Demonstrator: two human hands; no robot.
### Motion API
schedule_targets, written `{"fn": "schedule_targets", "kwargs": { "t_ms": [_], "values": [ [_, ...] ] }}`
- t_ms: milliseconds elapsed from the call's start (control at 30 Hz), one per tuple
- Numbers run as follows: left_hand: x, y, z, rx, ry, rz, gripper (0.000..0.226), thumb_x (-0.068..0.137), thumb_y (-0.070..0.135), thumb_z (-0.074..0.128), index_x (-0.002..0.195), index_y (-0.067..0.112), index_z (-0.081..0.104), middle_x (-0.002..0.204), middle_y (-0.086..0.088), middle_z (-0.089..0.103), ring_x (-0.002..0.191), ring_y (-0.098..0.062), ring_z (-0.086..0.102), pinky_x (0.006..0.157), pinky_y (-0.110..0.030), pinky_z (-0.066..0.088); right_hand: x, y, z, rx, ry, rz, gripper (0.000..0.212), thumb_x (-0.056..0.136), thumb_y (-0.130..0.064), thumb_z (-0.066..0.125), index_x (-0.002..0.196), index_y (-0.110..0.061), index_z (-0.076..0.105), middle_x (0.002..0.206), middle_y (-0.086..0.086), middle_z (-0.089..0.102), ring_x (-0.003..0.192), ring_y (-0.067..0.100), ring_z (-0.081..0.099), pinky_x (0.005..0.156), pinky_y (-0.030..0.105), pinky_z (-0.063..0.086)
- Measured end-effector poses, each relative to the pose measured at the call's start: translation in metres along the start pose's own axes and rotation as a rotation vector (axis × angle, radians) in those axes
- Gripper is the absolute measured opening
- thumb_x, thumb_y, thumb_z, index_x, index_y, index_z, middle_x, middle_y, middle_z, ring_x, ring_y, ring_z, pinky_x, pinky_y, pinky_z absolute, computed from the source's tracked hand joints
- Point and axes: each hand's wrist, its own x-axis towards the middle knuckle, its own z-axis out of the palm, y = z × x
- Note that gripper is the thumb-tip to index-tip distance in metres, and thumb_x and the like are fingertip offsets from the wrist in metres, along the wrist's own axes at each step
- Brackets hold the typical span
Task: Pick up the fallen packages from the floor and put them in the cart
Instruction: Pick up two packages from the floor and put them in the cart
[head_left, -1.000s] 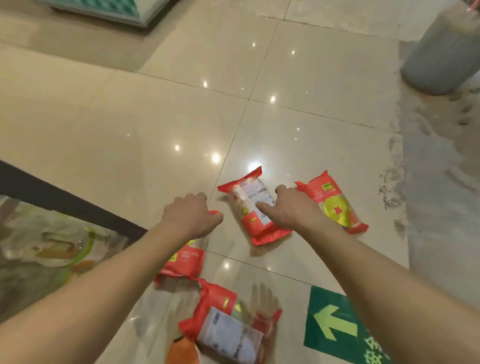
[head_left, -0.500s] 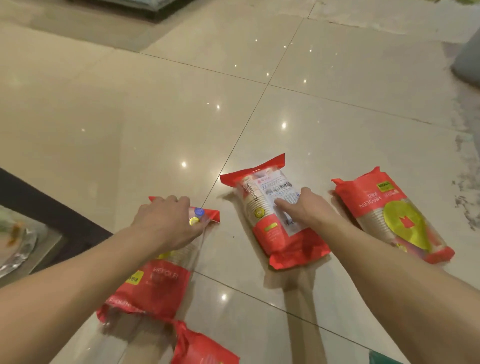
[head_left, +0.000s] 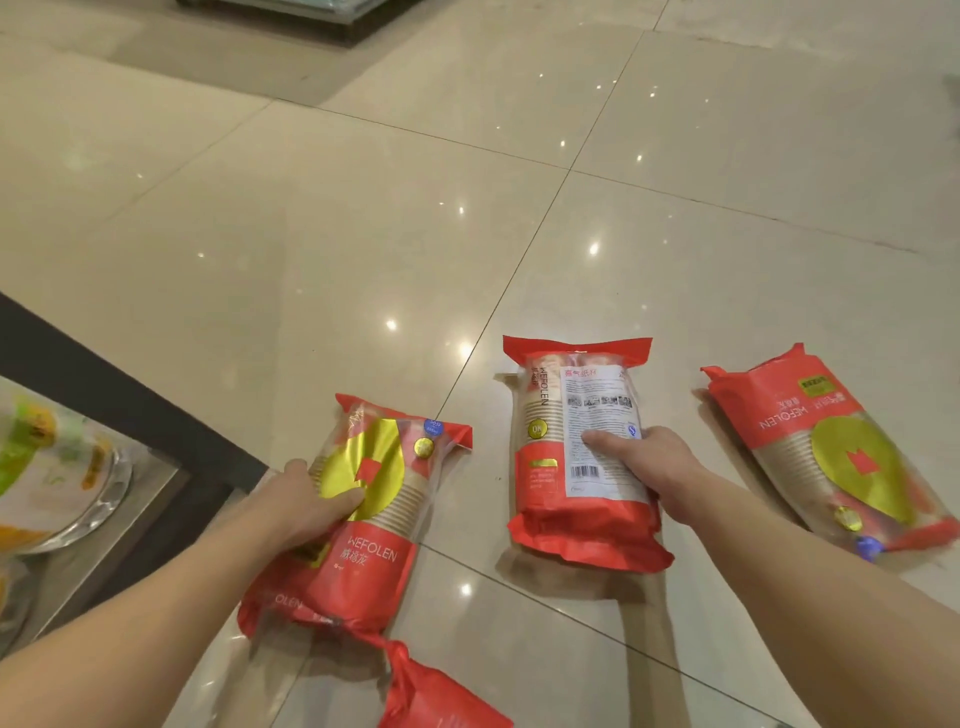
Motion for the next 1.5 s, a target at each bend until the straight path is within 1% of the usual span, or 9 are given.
{"fn": "schedule_targets", "kwargs": {
  "t_ms": [133,300,433,733,867,1000,1100,1267,1500],
  "values": [
    [0.029,-0.028,0.018,-0.273,-0.045,-0.032,0.137,0.047,0.097,0.083,0.152,0.014,0.05,0.133,-0.013,0.075,0.113,-0.036,0.077,0.101,-0.052,0.063,0.002,0.007,0.01,0.085,0.023,-0.002,0.064,0.077,-0.03,0.098,0.126,-0.002,0.068,0.096,0.011,0.084,0.072,0.025,0.083,0.053,0.03,0.063],
    [0.001,-0.009,0.009,-0.432,-0.121,-0.054,0.062,0.079,0.049,0.096,0.117,0.009,0.068,0.109,-0.016,0.083,0.089,-0.033,0.08,0.07,-0.036,0.06,-0.007,0.005,0.018,0.127,0.043,0.003,0.082,0.08,-0.03,0.095,0.135,-0.008,0.037,0.11,0.013,0.077,0.08,0.027,0.083,0.06,0.035,0.064],
    [0.001,0.001,0.019,-0.551,-0.139,-0.019,0.083,0.07,0.053,0.102,0.131,0.013,0.062,0.108,-0.012,0.086,0.088,-0.035,0.086,0.08,-0.048,0.069,-0.014,0.001,0.021,0.151,0.021,-0.029,0.072,0.088,-0.026,0.086,0.141,-0.016,0.039,0.113,0.012,0.077,0.08,0.027,0.084,0.068,0.041,0.068],
    [-0.049,0.061,0.002,-0.807,-0.101,0.147,0.069,0.078,0.052,0.097,0.127,0.016,0.065,0.111,-0.01,0.084,0.088,-0.03,0.085,0.074,-0.042,0.068,-0.101,-0.018,-0.01,0.124,0.044,-0.223,0.064,0.081,-0.027,0.089,0.134,-0.027,0.054,0.118,-0.002,0.079,0.095,0.02,0.082,0.088,0.05,0.067],
    [-0.139,0.085,-0.045,-0.848,-0.092,0.192,0.068,0.077,0.05,0.097,0.13,0.018,0.068,0.111,-0.007,0.086,0.086,-0.026,0.086,0.069,-0.036,0.065,-0.198,-0.053,-0.055,0.177,0.097,-0.254,0.064,0.085,-0.023,0.089,0.139,-0.026,0.055,0.118,-0.005,0.078,0.097,0.015,0.081,0.089,0.044,0.067],
    [-0.261,0.111,-0.139,-0.855,-0.105,0.274,0.06,0.084,0.044,0.094,0.128,0.019,0.063,0.109,-0.007,0.084,0.084,-0.026,0.084,0.069,-0.038,0.064,-0.323,-0.117,-0.115,0.18,0.176,-0.267,0.08,0.064,-0.046,0.09,0.135,-0.035,0.057,0.118,-0.008,0.079,0.101,0.017,0.08,0.092,0.049,0.065],
    [-0.376,0.135,-0.236,-0.881,-0.107,0.349,0.056,0.085,0.043,0.093,0.126,0.02,0.061,0.107,-0.007,0.083,0.074,-0.021,0.084,0.066,-0.037,0.064,-0.441,-0.187,-0.168,0.206,0.189,-0.295,0.071,0.076,-0.038,0.091,0.137,-0.034,0.053,0.119,-0.008,0.077,0.102,0.017,0.08,0.092,0.052,0.065],
    [-0.576,0.165,-0.388,-0.856,-0.129,0.505,0.058,0.087,0.044,0.091,0.129,0.02,0.06,0.11,-0.009,0.081,0.086,-0.027,0.082,0.066,-0.038,0.063,-0.657,-0.299,-0.253,0.23,0.278,-0.369,0.065,0.089,-0.024,0.087,0.144,-0.027,0.05,0.122,-0.007,0.076,0.096,0.008,0.079,0.082,0.03,0.066],
    [-0.751,0.176,-0.52,-0.734,-0.244,0.801,0.06,0.077,0.046,0.099,0.122,0.02,0.07,0.099,-0.012,0.087,0.082,-0.036,0.086,0.082,-0.06,0.069,-0.888,-0.351,-0.302,0.435,0.463,-0.468,0.059,0.088,-0.017,0.088,0.138,-0.023,0.056,0.114,0.001,0.082,0.094,0.021,0.083,0.087,0.049,0.067]
  ]
}}
